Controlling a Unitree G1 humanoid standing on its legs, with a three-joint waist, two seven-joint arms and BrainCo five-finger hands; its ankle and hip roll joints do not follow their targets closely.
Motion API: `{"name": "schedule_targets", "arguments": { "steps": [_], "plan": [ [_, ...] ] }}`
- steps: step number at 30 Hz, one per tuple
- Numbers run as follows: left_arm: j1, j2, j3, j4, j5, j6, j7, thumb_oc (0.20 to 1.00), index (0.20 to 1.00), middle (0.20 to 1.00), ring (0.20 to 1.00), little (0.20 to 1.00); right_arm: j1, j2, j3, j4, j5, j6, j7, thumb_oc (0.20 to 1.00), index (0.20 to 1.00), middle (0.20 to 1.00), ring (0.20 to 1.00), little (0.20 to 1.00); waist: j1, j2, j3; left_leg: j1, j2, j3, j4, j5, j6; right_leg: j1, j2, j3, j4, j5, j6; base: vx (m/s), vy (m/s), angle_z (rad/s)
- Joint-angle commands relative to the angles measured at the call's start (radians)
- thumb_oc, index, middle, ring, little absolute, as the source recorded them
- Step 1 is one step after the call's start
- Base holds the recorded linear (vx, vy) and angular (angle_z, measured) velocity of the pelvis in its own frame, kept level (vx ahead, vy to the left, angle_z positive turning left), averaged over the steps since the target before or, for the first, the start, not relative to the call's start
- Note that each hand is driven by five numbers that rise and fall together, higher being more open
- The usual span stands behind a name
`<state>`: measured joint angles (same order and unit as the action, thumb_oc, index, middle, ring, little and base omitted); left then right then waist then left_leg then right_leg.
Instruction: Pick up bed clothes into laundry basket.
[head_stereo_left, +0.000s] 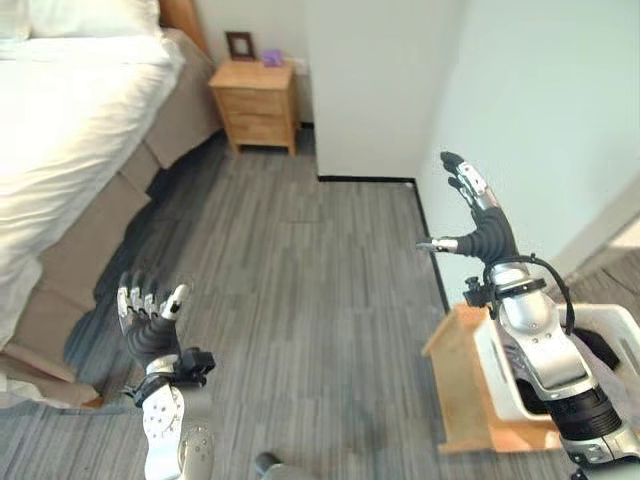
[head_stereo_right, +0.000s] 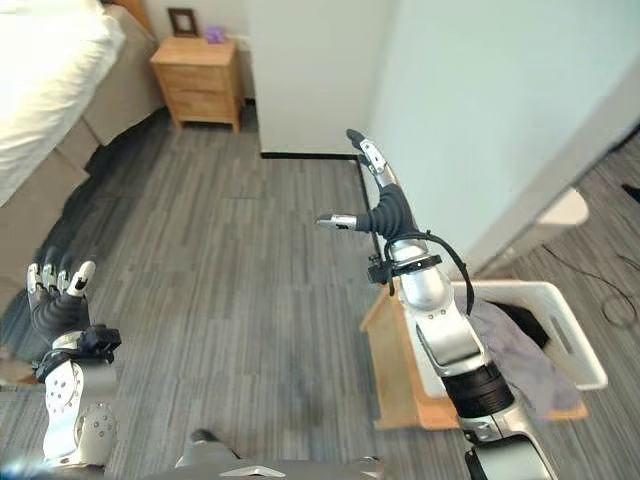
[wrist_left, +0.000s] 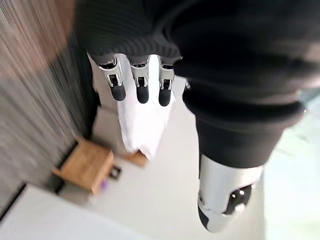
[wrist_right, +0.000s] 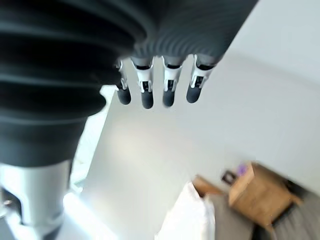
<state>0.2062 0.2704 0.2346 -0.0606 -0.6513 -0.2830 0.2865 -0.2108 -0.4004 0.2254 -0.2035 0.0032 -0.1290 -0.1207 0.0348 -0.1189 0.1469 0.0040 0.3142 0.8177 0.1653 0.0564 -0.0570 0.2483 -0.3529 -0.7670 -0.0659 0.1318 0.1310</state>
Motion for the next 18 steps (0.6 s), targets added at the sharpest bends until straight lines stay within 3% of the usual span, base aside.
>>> {"name": "schedule_targets", "arguments": {
  "steps": [1, 3, 4, 5, 6, 7, 10, 11, 12, 15, 16, 18],
  "plan": [
    [-0.032, 0.095, 0.005, -0.108, 0.055, -0.002, -0.066, 1.0, 1.0, 1.0, 1.0, 1.0, -0.026, 0.011, -0.059, -0.037, 0.012, -0.021, 0.007, 1.0, 1.0, 1.0, 1.0, 1.0, 0.032, 0.019, 0.005, 0.04, 0.007, -0.126, -0.142, 0.01, -0.032, 0.003, -0.079, -0.019, 0.19, 0.014, 0.058, 0.3, 0.295, 1.34],
    [-0.055, 0.13, -0.029, -0.11, 0.081, 0.004, -0.069, 1.0, 1.0, 1.0, 1.0, 1.0, 0.002, 0.02, -0.073, -0.026, 0.014, -0.03, 0.003, 1.0, 1.0, 1.0, 1.0, 1.0, 0.012, -0.004, 0.034, 0.023, -0.045, -0.187, -0.149, -0.025, -0.006, -0.057, -0.118, 0.104, 0.297, 0.095, 0.101, 0.27, 0.181, 1.25],
    [-0.071, 0.142, -0.052, -0.108, 0.083, 0.007, -0.074, 1.0, 1.0, 1.0, 1.0, 1.0, 0.012, 0.016, -0.079, -0.021, 0.022, -0.033, 0.003, 1.0, 1.0, 1.0, 1.0, 1.0, -0.001, -0.004, 0.04, 0.017, -0.065, -0.229, -0.16, -0.031, 0.003, -0.093, -0.094, 0.201, 0.331, 0.067, 0.089, 0.32, 0.19, 1.73],
    [-0.087, 0.147, -0.071, -0.099, 0.084, 0.01, -0.073, 1.0, 1.0, 1.0, 1.0, 1.0, 0.025, 0.015, -0.093, -0.014, 0.032, -0.033, -0.001, 1.0, 1.0, 1.0, 1.0, 1.0, -0.007, -0.001, 0.048, 0.004, -0.093, -0.29, -0.165, -0.035, 0.012, -0.141, -0.04, 0.313, 0.358, 0.006, 0.069, 0.25, 0.154, 2.22],
    [-0.091, 0.147, -0.074, -0.097, 0.084, 0.01, -0.072, 1.0, 1.0, 1.0, 1.0, 1.0, 0.025, 0.013, -0.096, -0.014, 0.033, -0.033, -0.001, 1.0, 1.0, 1.0, 1.0, 1.0, -0.005, 0.0, 0.044, -0.004, -0.09, -0.29, -0.163, -0.033, 0.012, -0.152, -0.04, 0.314, 0.367, -0.001, 0.064, 0.34, 0.157, 3.05],
    [-0.128, 0.143, -0.101, -0.077, 0.069, 0.014, -0.083, 1.0, 1.0, 1.0, 1.0, 1.0, 0.045, 0.018, -0.121, -0.008, 0.048, -0.039, -0.021, 1.0, 1.0, 1.0, 1.0, 1.0, -0.011, 0.008, 0.071, -0.042, -0.146, -0.404, -0.174, -0.024, 0.033, -0.204, 0.066, 0.46, 0.347, -0.079, 0.045, 0.31, 0.104, 2.28],
    [-0.147, 0.138, -0.138, -0.062, 0.076, 0.035, -0.103, 1.0, 1.0, 1.0, 1.0, 1.0, 0.063, 0.031, -0.138, -0.01, 0.045, -0.034, -0.034, 1.0, 1.0, 1.0, 1.0, 1.0, -0.04, 0.035, 0.094, -0.023, -0.2, -0.561, -0.213, -0.038, 0.04, -0.264, 0.173, 0.602, 0.29, -0.188, 0.004, 0.43, 0.089, 2.59],
    [-0.137, 0.129, -0.143, -0.061, 0.085, 0.041, -0.113, 1.0, 1.0, 1.0, 1.0, 1.0, 0.064, 0.038, -0.137, -0.008, 0.054, -0.035, -0.032, 1.0, 1.0, 1.0, 1.0, 1.0, -0.049, 0.035, 0.101, 0.001, -0.239, -0.644, -0.233, -0.055, 0.044, -0.284, 0.226, 0.672, 0.21, -0.194, -0.01, 0.68, -0.068, 3.96],
    [-0.133, 0.124, -0.137, -0.067, 0.09, 0.041, -0.115, 1.0, 1.0, 1.0, 1.0, 1.0, 0.058, 0.038, -0.144, -0.01, 0.06, -0.036, -0.037, 1.0, 1.0, 1.0, 1.0, 1.0, -0.064, 0.037, 0.109, 0.044, -0.271, -0.74, -0.247, -0.086, 0.046, -0.363, 0.291, 0.76, 0.151, -0.158, -0.014, 0.7, -0.121, 3.48],
    [-0.146, 0.121, -0.136, -0.051, 0.094, 0.033, -0.094, 1.0, 1.0, 1.0, 1.0, 1.0, 0.04, 0.042, -0.151, 0.018, 0.072, -0.037, -0.054, 1.0, 1.0, 1.0, 1.0, 1.0, -0.085, 0.034, 0.112, 0.095, -0.305, -0.851, -0.252, -0.123, 0.043, -0.444, 0.324, 0.85, 0.056, -0.075, 0.003, 0.44, -0.114, 2.44],
    [-0.146, 0.12, -0.135, -0.052, 0.095, 0.033, -0.092, 1.0, 1.0, 1.0, 1.0, 1.0, 0.037, 0.042, -0.149, 0.022, 0.072, -0.04, -0.055, 1.0, 1.0, 1.0, 1.0, 1.0, -0.095, 0.039, 0.116, 0.1, -0.3, -0.86, -0.251, -0.128, 0.043, -0.431, 0.326, 0.839, 0.049, -0.077, 0.003, 0.22, -0.024, 1.74],
    [-0.133, 0.118, -0.117, -0.069, 0.095, 0.03, -0.106, 1.0, 1.0, 1.0, 1.0, 1.0, 0.018, 0.033, -0.134, 0.009, 0.08, -0.042, -0.056, 1.0, 1.0, 1.0, 1.0, 1.0, -0.078, 0.022, 0.113, 0.111, -0.318, -0.865, -0.222, -0.153, 0.041, -0.388, 0.281, 0.776, 0.02, -0.048, 0.0, 0.22, -0.099, 0.98]
  ]
}}
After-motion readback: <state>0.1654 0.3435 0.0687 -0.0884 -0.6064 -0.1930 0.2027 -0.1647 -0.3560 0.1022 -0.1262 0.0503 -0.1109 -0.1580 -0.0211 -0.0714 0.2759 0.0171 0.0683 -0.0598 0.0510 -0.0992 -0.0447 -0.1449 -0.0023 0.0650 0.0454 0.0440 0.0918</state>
